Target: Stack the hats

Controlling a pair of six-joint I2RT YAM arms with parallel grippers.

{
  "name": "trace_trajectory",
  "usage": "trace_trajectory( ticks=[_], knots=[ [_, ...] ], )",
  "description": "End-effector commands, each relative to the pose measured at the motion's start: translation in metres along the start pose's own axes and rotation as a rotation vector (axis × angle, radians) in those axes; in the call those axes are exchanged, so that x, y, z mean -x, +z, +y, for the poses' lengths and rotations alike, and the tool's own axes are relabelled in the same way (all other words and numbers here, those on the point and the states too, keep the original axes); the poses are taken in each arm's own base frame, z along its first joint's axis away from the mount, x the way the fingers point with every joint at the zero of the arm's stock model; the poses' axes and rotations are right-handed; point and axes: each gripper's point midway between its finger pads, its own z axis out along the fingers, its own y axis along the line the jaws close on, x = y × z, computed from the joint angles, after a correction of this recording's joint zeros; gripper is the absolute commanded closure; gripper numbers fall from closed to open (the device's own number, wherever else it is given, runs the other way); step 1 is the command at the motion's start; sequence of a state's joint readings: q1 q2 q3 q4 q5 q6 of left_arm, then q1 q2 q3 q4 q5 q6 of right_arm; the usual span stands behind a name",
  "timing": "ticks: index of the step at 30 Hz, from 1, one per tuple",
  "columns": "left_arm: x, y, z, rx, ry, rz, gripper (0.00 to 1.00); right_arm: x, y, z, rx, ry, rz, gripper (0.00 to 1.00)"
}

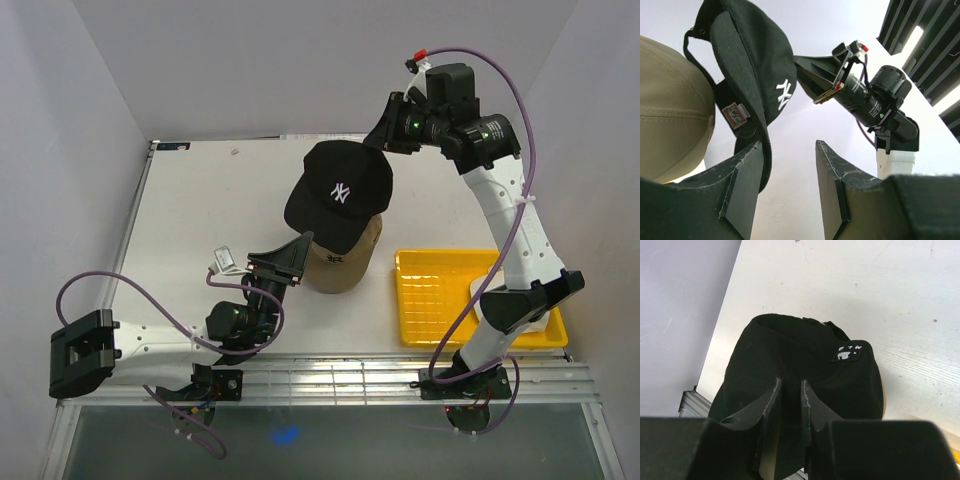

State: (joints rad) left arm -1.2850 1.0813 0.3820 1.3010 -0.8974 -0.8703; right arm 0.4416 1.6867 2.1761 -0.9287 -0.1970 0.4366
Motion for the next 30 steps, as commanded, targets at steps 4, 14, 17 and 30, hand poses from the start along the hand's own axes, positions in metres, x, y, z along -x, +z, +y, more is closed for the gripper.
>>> trace_trajectory(
  ticks=[4, 14, 17, 30],
  knots=[
    [-0.011, -0.004, 0.012, 0.043, 0.033, 0.058, 0.43, 0.022, -0.023, 0.028, 0.101, -0.061, -0.099, 0.92],
    [-0.015, -0.004, 0.033, 0.139, 0.085, 0.086, 0.41, 0.023, -0.030, 0.040, 0.160, -0.087, -0.096, 0.92],
    [-0.018, -0.003, 0.034, 0.150, 0.095, 0.105, 0.43, 0.020, -0.029, 0.044, 0.180, -0.096, -0.085, 0.92],
    [-0.009, -0.003, 0.033, 0.166, 0.135, 0.112, 0.41, 0.010, -0.038, 0.056, 0.216, -0.111, -0.061, 0.92]
  ],
)
